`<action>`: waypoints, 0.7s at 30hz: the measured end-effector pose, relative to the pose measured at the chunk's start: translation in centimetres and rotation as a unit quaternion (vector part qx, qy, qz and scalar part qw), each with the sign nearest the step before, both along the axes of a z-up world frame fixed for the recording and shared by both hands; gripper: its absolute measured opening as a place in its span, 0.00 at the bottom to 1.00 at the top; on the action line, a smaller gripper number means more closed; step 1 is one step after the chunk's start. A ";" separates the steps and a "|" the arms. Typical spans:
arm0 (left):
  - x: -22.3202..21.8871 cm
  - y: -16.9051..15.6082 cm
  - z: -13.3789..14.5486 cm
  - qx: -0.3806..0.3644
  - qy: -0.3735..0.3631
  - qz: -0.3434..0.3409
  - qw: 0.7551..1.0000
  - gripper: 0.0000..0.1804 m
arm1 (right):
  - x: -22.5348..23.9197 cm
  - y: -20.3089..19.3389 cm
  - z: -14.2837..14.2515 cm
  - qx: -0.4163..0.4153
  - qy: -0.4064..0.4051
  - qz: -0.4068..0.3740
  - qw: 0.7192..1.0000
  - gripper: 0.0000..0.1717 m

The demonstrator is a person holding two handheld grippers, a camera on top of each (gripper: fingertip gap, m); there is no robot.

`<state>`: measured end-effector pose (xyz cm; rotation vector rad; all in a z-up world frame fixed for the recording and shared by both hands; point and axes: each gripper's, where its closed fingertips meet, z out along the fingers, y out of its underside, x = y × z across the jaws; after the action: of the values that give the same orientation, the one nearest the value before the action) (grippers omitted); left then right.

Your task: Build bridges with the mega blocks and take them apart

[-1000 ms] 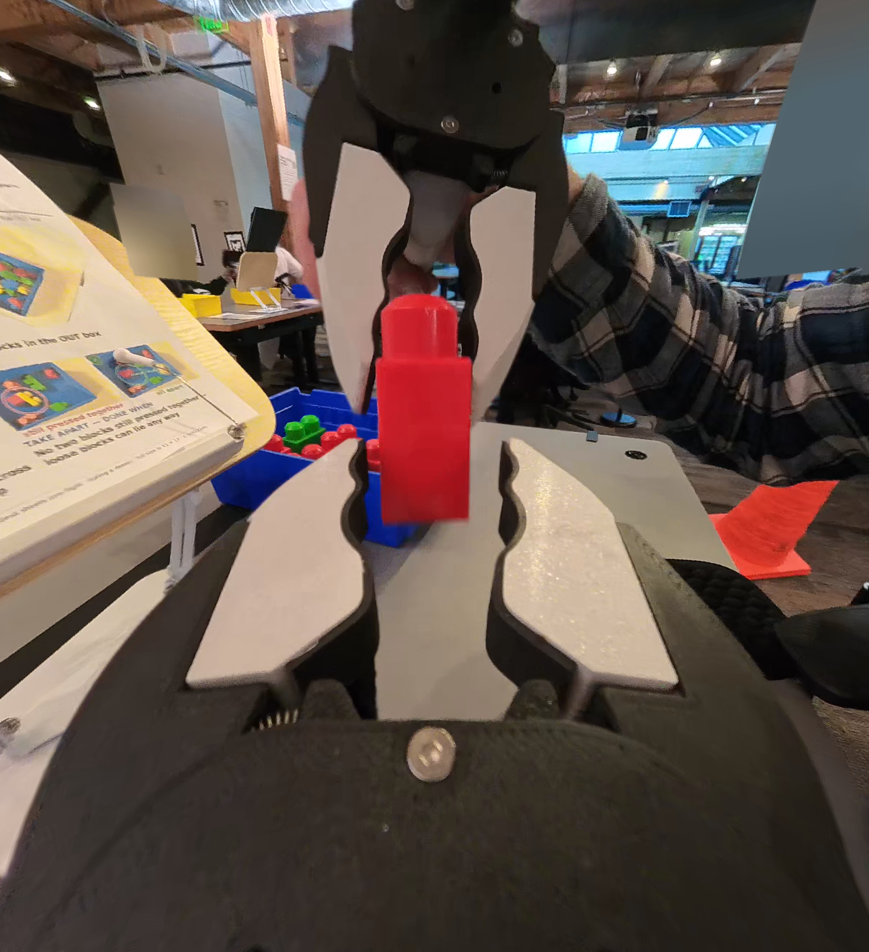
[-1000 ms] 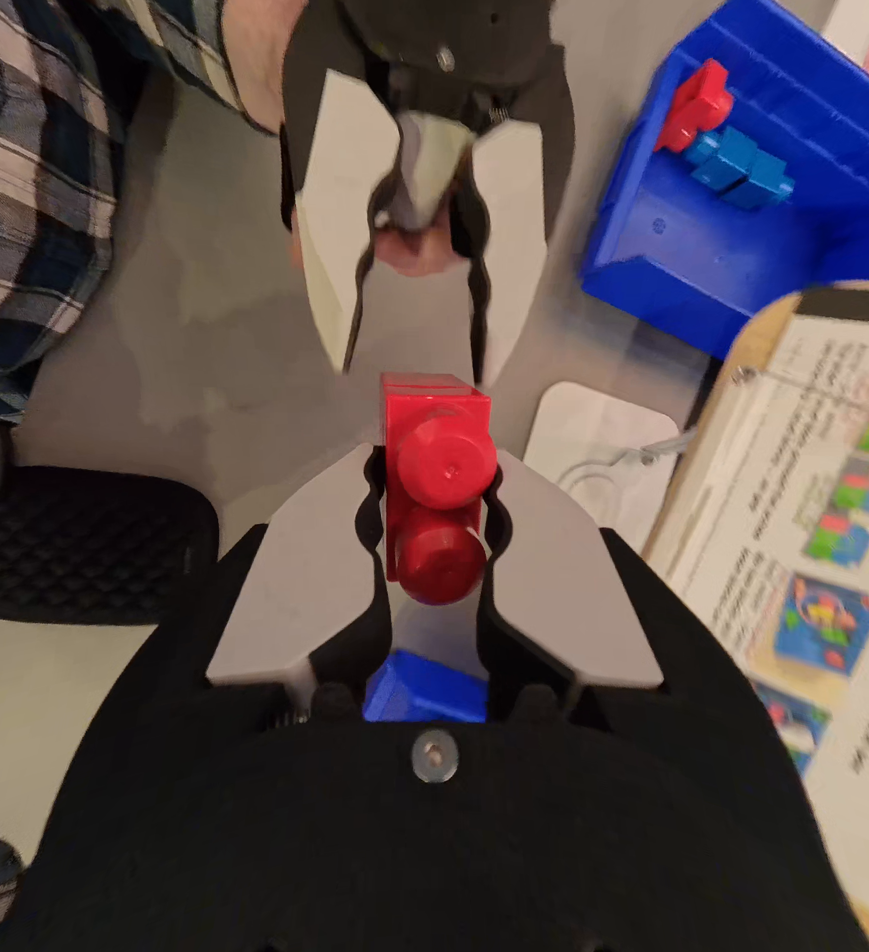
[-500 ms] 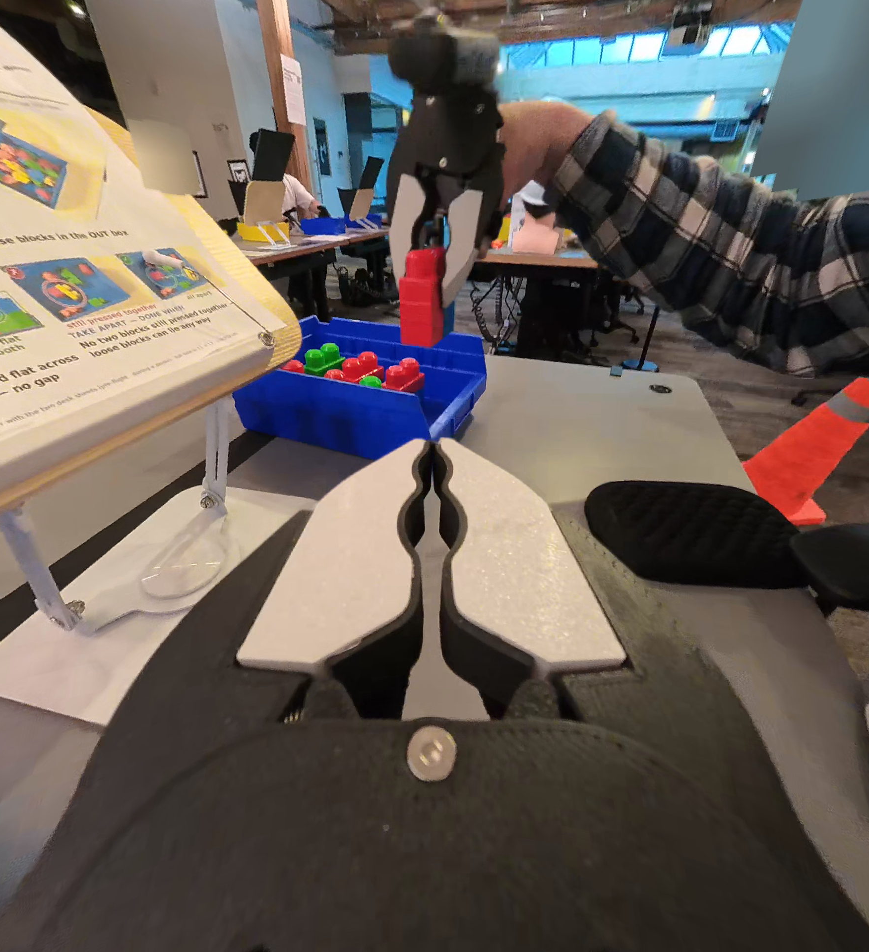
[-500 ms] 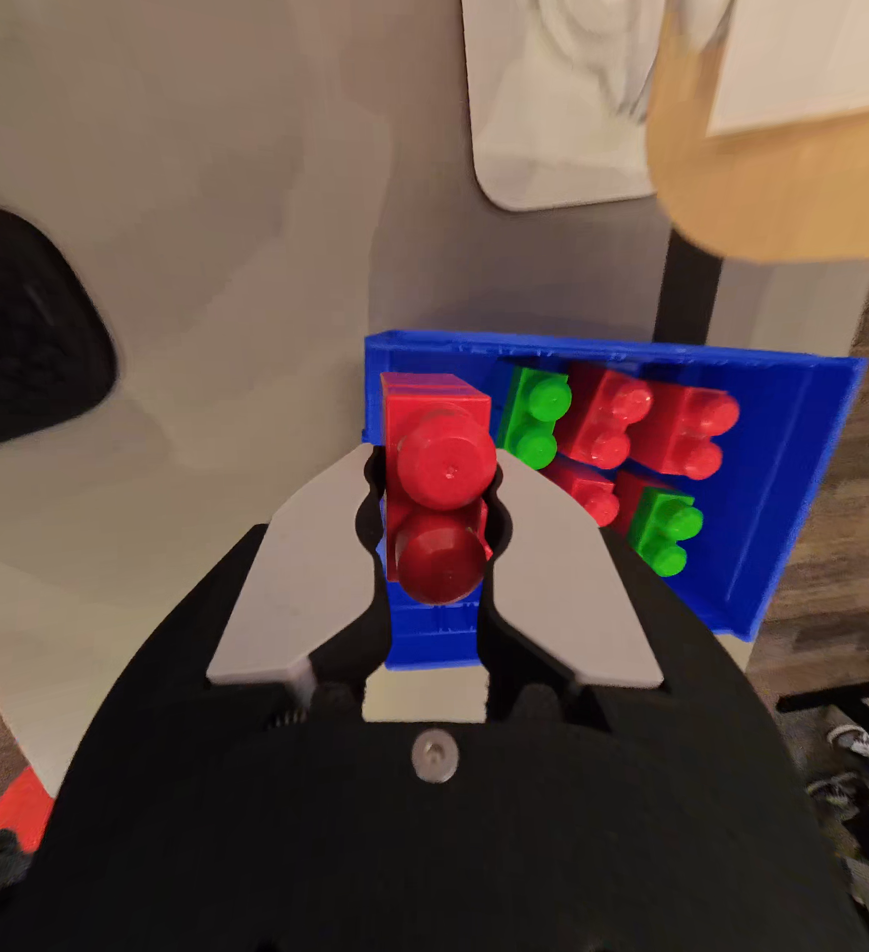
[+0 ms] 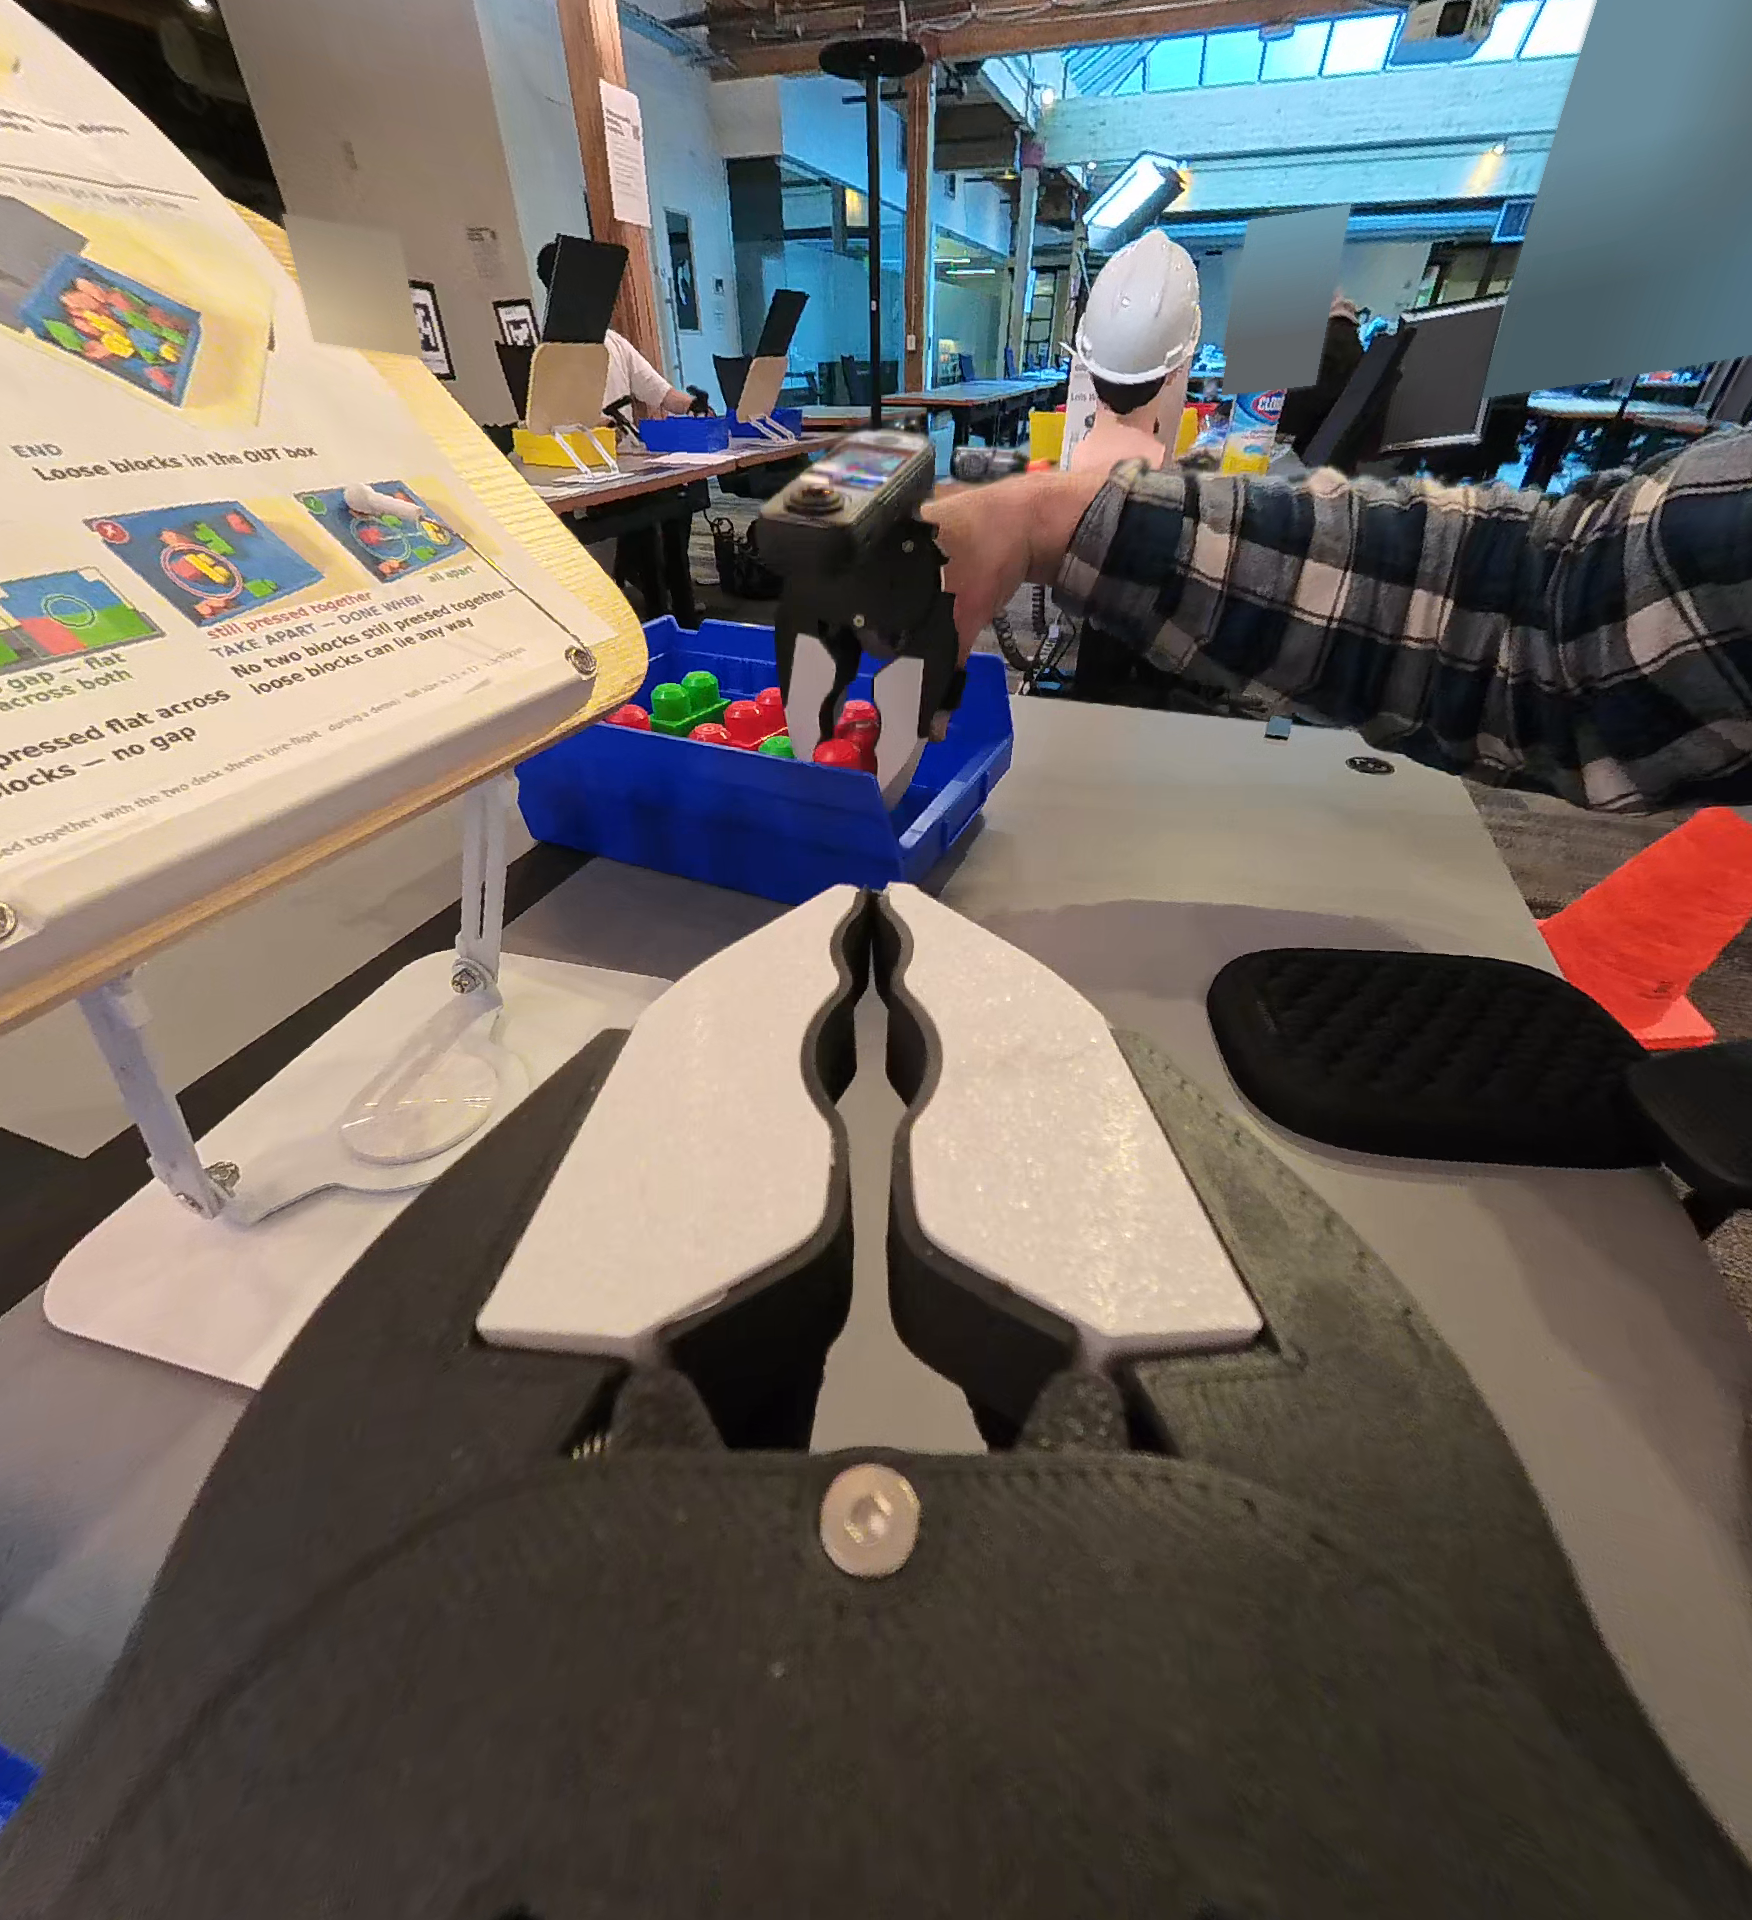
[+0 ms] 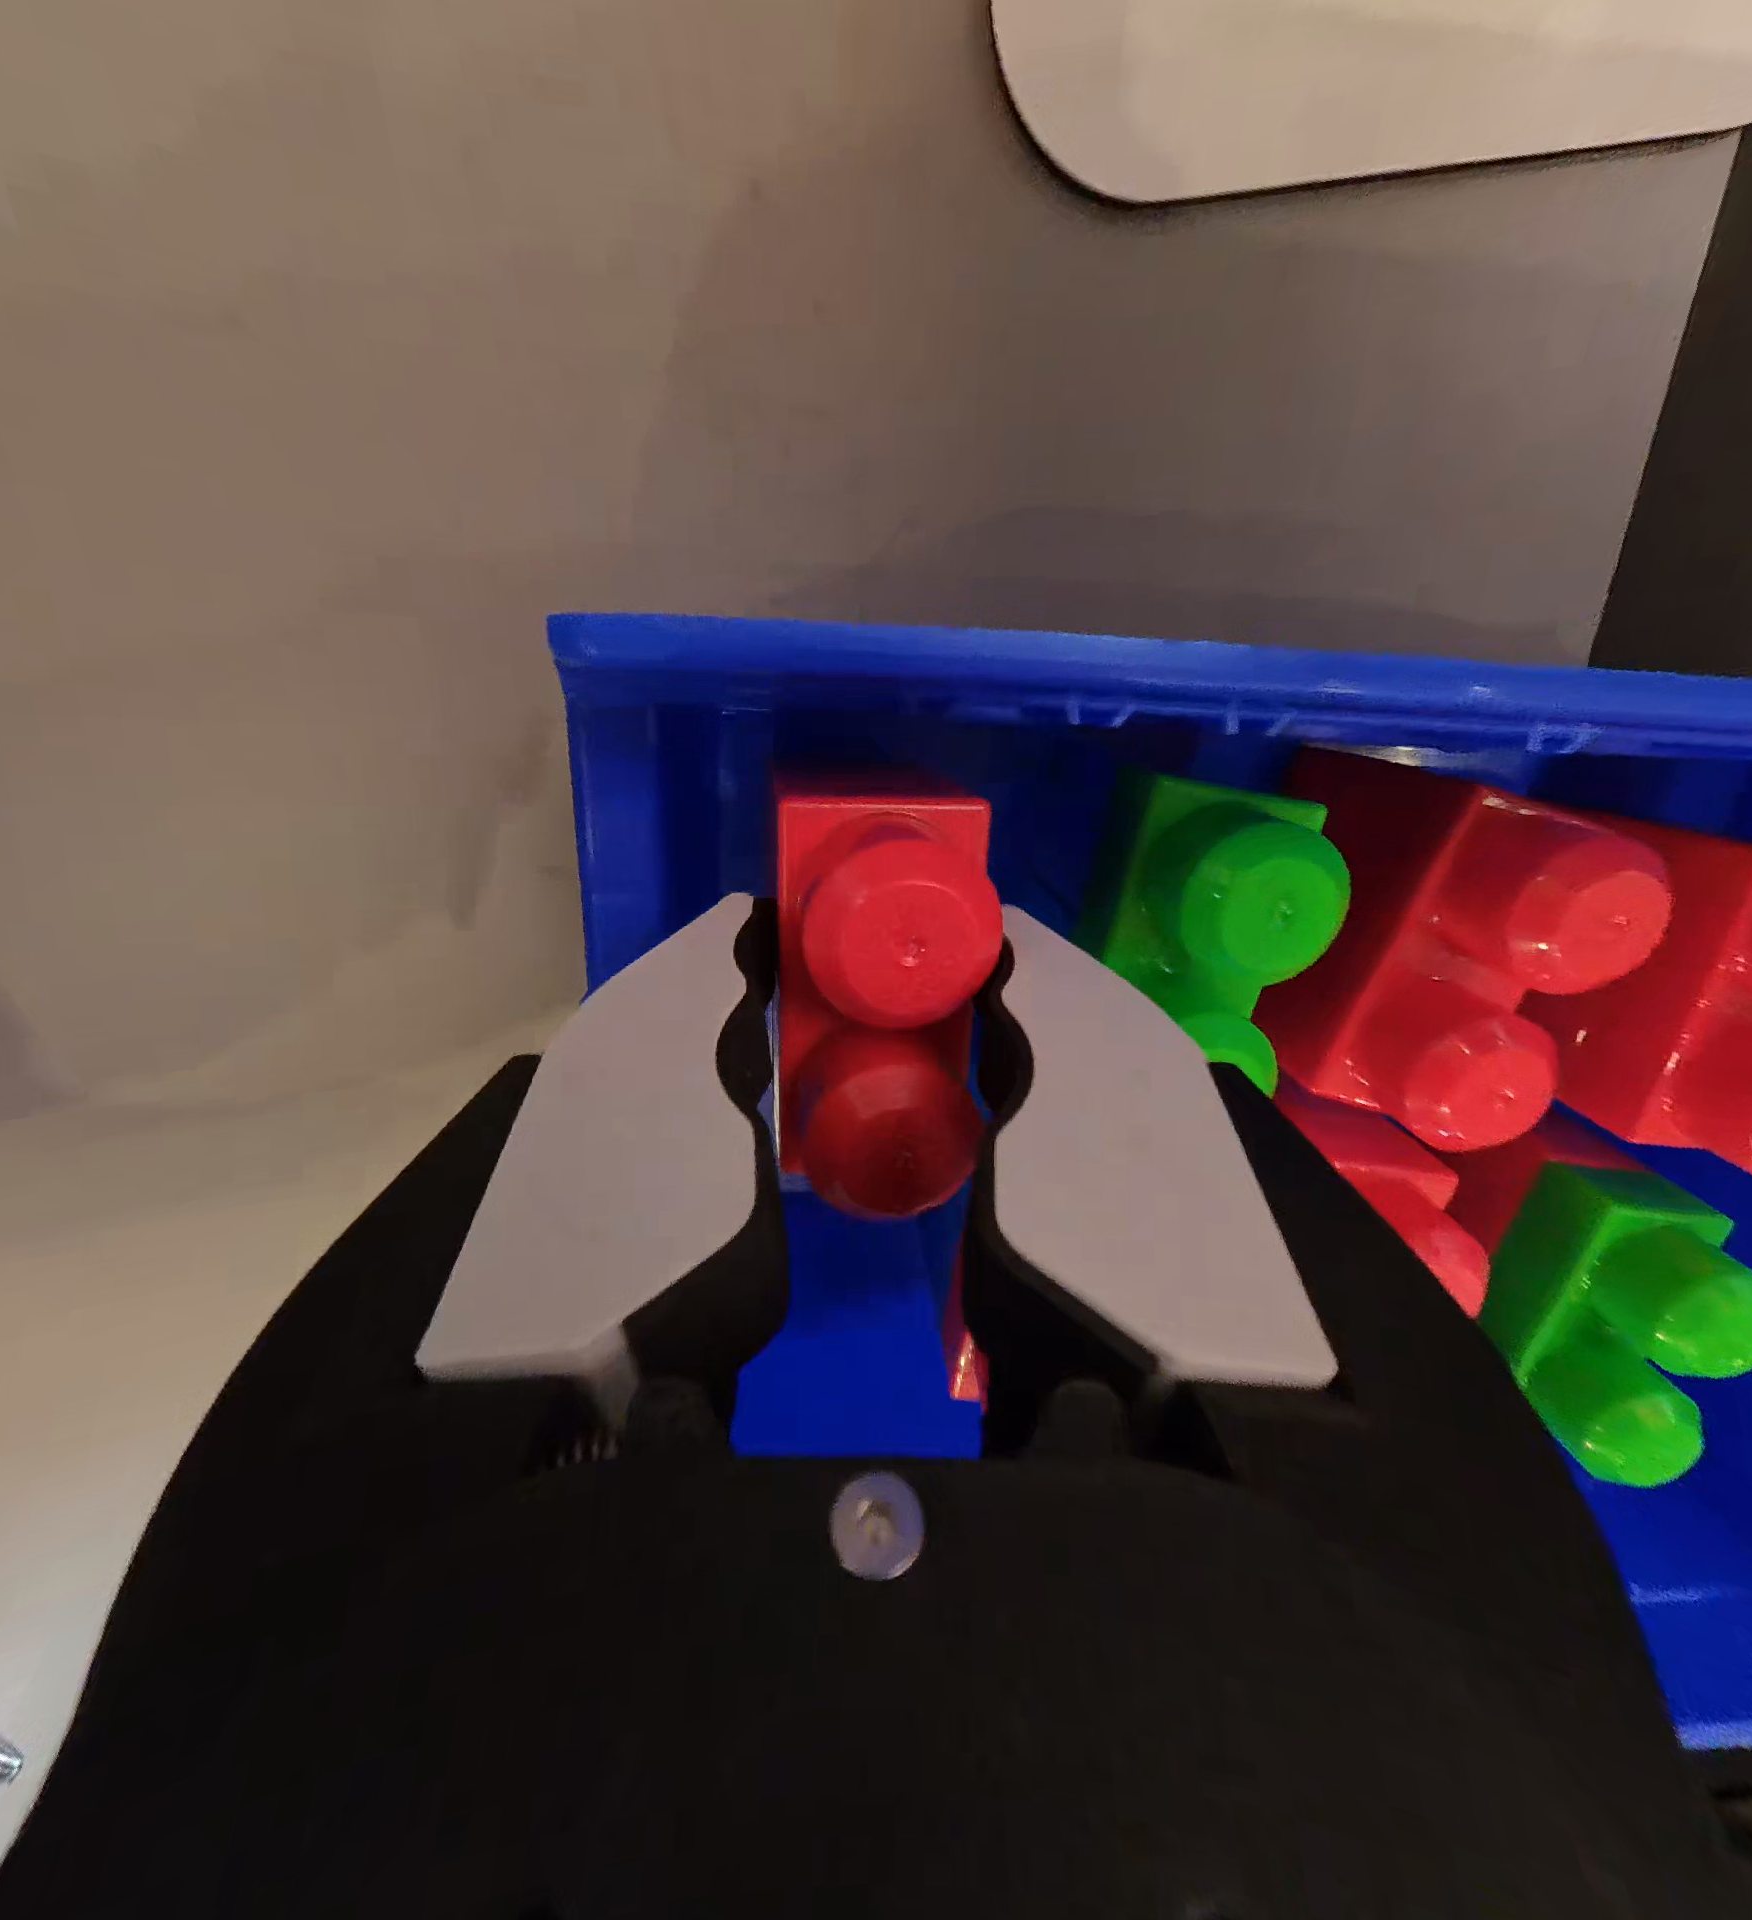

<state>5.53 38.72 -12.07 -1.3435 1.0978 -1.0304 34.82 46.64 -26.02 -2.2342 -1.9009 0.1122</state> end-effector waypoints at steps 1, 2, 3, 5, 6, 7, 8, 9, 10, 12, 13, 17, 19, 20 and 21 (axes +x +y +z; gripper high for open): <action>0.0 0.0 -0.1 0.000 0.001 0.000 1.000 0.00 | -0.1 0.0 -0.3 -0.002 0.004 0.000 1.000 0.22; -0.1 0.0 -0.1 0.000 0.001 0.001 1.000 0.00 | -0.2 -0.1 -0.5 -0.004 0.006 0.000 1.000 0.22; -0.1 0.1 -0.1 0.000 0.002 0.000 1.000 0.00 | -0.2 -0.1 -0.8 -0.003 0.005 0.000 1.000 0.22; -0.1 0.1 -0.2 -0.001 0.003 0.000 1.000 0.00 | -0.2 0.1 -0.9 0.005 0.000 -0.006 1.000 0.34; -0.2 0.1 -0.2 0.000 0.003 0.002 1.000 0.00 | -0.2 0.1 -0.6 0.008 0.001 -0.008 1.000 0.35; -0.4 0.1 -0.1 0.001 0.002 0.002 1.000 0.00 | -0.4 0.1 0.1 0.017 0.006 -0.008 1.000 0.35; -0.6 0.1 0.1 0.002 0.002 0.003 1.000 0.00 | -0.4 0.2 1.2 0.029 0.012 -0.010 0.999 0.37; -1.0 0.3 0.3 0.005 0.002 0.010 1.000 0.00 | -0.5 0.2 2.5 0.043 0.021 -0.014 0.999 0.37; -1.5 0.4 0.5 0.008 0.003 0.017 1.000 0.00 | -0.6 0.1 4.2 0.059 0.033 -0.018 0.998 0.38; -2.9 0.8 1.1 0.017 0.008 0.036 0.999 0.01 | -1.4 -0.4 8.1 0.106 0.059 -0.017 0.992 0.35; -4.0 1.4 1.4 0.028 0.017 0.058 0.998 0.02 | -2.0 -0.9 10.0 0.130 0.070 -0.012 0.989 0.34; -10.1 4.3 3.2 0.041 0.052 0.152 0.986 0.11 | -6.3 -4.1 15.3 0.200 0.104 0.036 0.974 0.26; -14.2 6.5 4.0 0.051 0.085 0.218 0.971 0.14 | -9.3 -5.9 16.5 0.208 0.125 0.065 0.968 0.24; -16.0 7.4 4.2 0.054 0.109 0.242 0.963 0.15 | -10.8 -6.6 16.9 0.213 0.132 0.079 0.965 0.22; -17.9 8.6 4.0 0.049 0.141 0.270 0.951 0.17 | -12.2 -7.2 17.0 0.218 0.137 0.092 0.962 0.22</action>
<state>-12.38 47.29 -8.06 -1.6206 0.8898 -0.3851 22.59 39.43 -8.99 -1.6627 -1.7713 0.0229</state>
